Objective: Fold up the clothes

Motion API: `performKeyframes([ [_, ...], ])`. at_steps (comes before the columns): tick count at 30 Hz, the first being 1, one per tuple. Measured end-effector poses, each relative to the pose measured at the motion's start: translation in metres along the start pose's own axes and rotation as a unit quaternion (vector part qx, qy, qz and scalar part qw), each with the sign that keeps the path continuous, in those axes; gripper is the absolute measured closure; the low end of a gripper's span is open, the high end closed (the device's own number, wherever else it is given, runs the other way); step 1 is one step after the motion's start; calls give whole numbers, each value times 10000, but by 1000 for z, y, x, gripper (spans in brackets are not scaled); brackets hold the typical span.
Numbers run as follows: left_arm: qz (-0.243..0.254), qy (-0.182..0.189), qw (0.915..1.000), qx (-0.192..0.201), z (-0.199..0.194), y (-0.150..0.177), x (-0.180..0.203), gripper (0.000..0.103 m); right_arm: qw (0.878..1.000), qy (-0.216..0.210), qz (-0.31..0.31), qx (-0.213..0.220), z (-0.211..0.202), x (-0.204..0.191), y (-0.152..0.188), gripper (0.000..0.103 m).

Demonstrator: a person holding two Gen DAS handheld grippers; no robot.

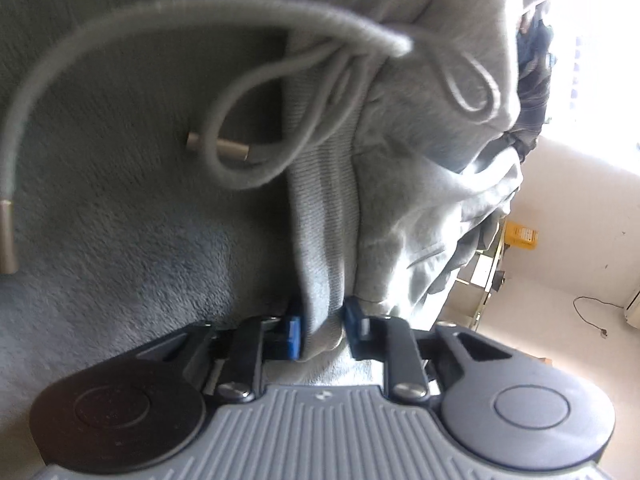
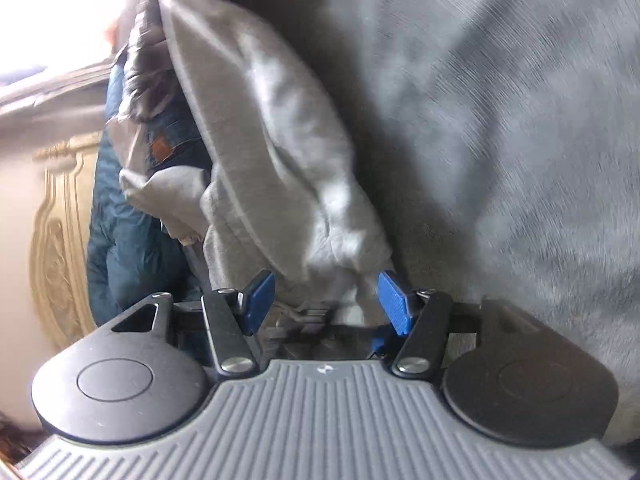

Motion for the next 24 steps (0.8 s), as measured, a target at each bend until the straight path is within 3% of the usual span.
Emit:
performKeyframes([
  [3,-59,262,9996,-95,-19,4,-3,88,9931,124,-1163,-108,10,-47,-13,46],
  [5,18,314,9995,-36,-33,5,-5,89,9676,303,-2467,-441,30,-95,-18,46],
  [6,150,278,9995,0,-38,7,-5,90,9443,395,-3198,-665,48,-125,-18,46],
  [8,465,149,9988,91,-48,10,-4,90,8768,510,-4653,-1097,84,-179,-7,46],
  [11,747,46,9971,162,-58,17,-4,92,7449,460,-6472,-1555,143,-246,19,45],
  [13,834,25,9963,218,-63,18,-3,92,6613,347,-7285,-1751,181,-273,35,37],
  [15,882,48,9957,261,-62,17,2,92,5849,219,-7835,-2084,218,-287,49,21],
  [17,884,95,9956,310,-58,8,2,93,5149,234,-8189,-2525,257,-294,60,18],
  [19,879,143,9954,363,-63,6,-1,93,4582,386,-8367,-2975,298,-296,67,17],
  [21,850,173,9954,409,-63,17,-4,93,4190,469,-8435,-3327,331,-296,74,15],
  [24,810,173,9953,492,-65,25,-1,93,3934,746,-8202,-4087,376,-280,80,14],
])
Point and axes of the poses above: each gripper's, at about its wrist camera, not at the fingertips, and z roughly the way its jaws point, x to its right, y to its underside, the point moved 2 cm from there along z, roughly the way its jaws point, and after that the axes turned 13 degrees about -z, right-handed, at the moved point
